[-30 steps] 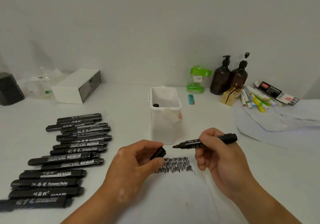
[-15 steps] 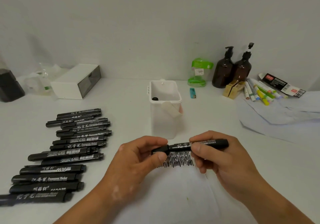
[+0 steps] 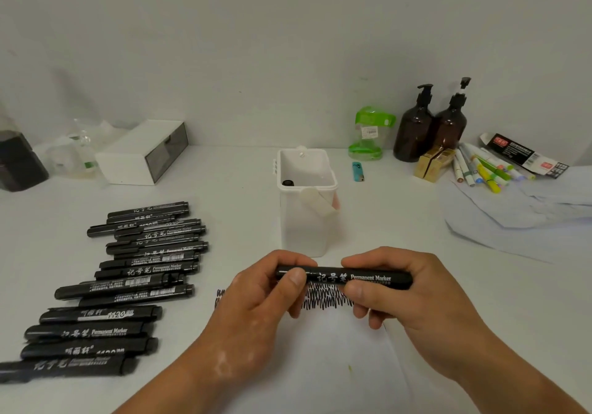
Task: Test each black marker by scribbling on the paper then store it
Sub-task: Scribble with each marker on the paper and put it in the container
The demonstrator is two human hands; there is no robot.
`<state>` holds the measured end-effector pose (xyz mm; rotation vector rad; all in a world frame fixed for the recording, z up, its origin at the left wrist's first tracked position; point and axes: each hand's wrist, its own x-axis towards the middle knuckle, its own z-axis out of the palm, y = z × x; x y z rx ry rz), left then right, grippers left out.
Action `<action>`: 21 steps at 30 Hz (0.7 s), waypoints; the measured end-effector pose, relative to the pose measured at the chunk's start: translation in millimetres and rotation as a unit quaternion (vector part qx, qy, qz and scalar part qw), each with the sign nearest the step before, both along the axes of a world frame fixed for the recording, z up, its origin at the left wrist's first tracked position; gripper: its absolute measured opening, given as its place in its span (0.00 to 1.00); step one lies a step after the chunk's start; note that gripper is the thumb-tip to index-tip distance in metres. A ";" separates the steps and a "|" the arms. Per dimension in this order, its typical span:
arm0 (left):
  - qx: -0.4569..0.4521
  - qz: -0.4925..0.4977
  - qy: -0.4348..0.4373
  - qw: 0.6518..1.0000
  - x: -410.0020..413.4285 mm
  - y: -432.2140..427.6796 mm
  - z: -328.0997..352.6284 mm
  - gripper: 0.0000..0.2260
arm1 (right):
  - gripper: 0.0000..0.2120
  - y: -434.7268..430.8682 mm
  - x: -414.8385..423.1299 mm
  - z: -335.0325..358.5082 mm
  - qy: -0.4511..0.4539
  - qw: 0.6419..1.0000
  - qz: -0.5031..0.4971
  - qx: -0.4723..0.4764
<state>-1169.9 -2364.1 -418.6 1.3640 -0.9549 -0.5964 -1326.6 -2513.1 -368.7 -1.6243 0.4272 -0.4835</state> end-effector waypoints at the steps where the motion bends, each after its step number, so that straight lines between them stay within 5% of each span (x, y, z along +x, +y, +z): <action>1: -0.010 -0.003 0.008 1.000 -2.4 -0.5 0.2 0.19 | 0.11 1.9 0.6 -1.1 -0.003 1.000 0.003 -0.003; 9: -0.062 0.008 0.100 0.993 -12.3 -3.4 3.9 0.14 | 0.06 12.3 5.9 -10.1 -0.024 0.999 0.001 -0.032; 21: -0.084 0.032 0.066 0.994 -15.3 -1.0 9.0 0.14 | 0.12 16.7 8.1 -14.3 -0.049 0.999 0.014 0.005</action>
